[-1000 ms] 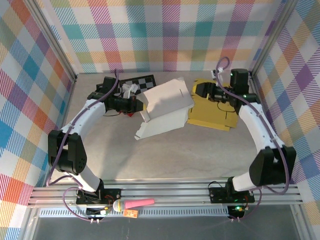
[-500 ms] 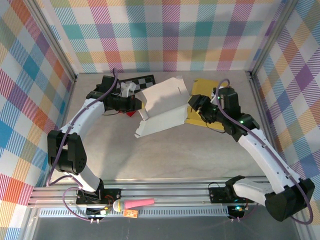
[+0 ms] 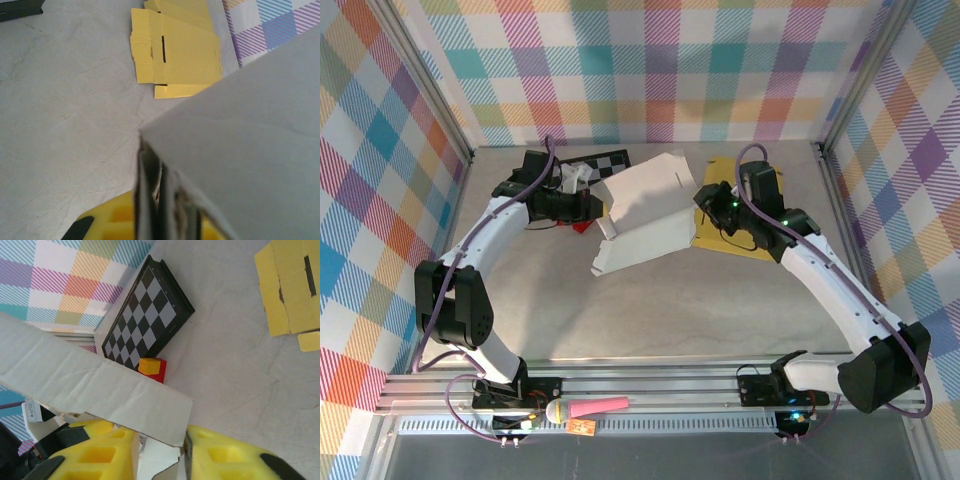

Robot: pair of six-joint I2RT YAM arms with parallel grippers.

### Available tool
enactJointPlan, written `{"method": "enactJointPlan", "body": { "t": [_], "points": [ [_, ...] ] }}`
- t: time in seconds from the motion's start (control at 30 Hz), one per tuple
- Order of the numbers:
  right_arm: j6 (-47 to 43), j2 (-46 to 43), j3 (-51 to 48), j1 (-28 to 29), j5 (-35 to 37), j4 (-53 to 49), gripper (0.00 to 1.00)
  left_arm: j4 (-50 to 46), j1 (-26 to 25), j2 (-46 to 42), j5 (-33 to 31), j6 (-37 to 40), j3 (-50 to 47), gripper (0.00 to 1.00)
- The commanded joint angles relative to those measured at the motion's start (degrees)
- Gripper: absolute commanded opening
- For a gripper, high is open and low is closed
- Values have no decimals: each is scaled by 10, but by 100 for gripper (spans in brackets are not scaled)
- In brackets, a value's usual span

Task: Fold the paper box

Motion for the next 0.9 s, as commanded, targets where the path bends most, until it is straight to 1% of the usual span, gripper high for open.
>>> {"method": "enactJointPlan", "body": {
  "t": [0.0, 0.17, 0.23, 0.37, 0.53, 0.7, 0.87],
  "points": [
    [0, 13, 23, 3, -3, 7, 24, -21, 8, -10, 1, 4, 9, 0],
    [9, 21, 25, 3, -11, 18, 22, -22, 5, -12, -2, 5, 12, 0],
    [14, 26, 31, 4, -18, 23, 23, -26, 3, -12, -6, 7, 13, 0],
    [33, 28, 29, 5, -19, 39, 30, -25, -3, -13, -14, 9, 10, 0],
    [76, 16, 0, 5, -19, 99, 47, -25, -6, -14, -16, 9, 8, 0],
    [144, 6, -35, 4, -23, 152, 56, -22, -8, -16, -17, 6, 5, 0],
    [227, 4, -66, 4, -28, 202, 62, -16, -11, -18, -18, 2, 1, 0]
  ]
}}
